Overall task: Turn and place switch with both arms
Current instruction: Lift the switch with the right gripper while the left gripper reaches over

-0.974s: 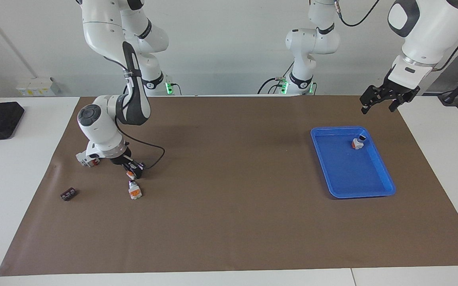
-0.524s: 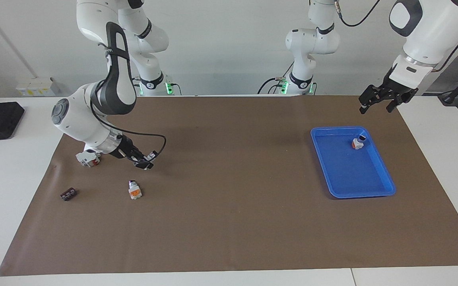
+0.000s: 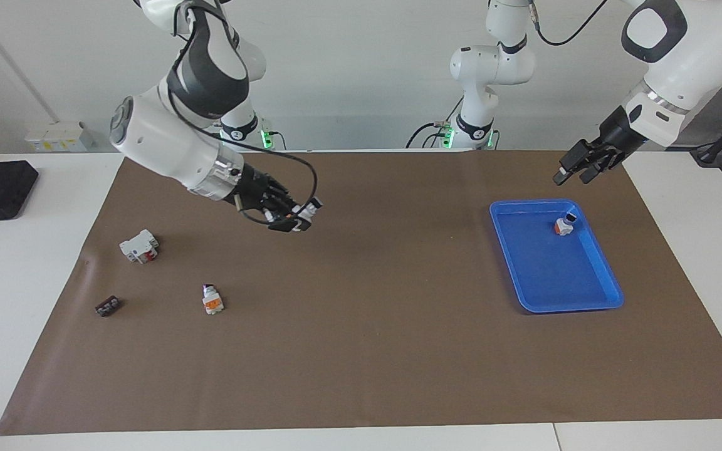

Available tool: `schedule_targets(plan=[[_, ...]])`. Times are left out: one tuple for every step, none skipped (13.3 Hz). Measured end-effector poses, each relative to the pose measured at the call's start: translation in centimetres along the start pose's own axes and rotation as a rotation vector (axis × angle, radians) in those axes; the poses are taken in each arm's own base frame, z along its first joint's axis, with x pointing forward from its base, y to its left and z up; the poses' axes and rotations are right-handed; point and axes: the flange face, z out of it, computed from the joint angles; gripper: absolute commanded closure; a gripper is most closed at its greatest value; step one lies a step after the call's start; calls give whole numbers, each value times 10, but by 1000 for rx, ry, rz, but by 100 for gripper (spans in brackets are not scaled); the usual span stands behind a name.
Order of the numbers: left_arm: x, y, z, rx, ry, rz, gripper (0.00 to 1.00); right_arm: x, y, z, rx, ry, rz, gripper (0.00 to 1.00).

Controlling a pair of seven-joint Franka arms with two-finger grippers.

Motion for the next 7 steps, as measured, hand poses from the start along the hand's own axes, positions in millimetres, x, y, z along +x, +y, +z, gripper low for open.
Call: schedule_targets(plan=[[-1, 7, 1, -55, -15, -61, 38, -24, 3, 18, 27, -14, 37, 100], [-3, 15, 2, -102, -28, -121, 43, -47, 9, 34, 46, -24, 54, 100], [-5, 25, 4, -145, -40, -178, 46, -67, 16, 48, 53, -33, 56, 100], [-8, 37, 7, -182, -53, -241, 47, -82, 22, 56, 52, -43, 52, 100], [-12, 49, 10, -200, -60, -296, 47, -93, 26, 60, 46, -58, 41, 100], [-18, 62, 14, -205, -70, -346, 47, -104, 30, 60, 42, -71, 28, 100], [-25, 75, 19, -203, -82, -393, 47, -114, 33, 58, 44, -79, 14, 100]])
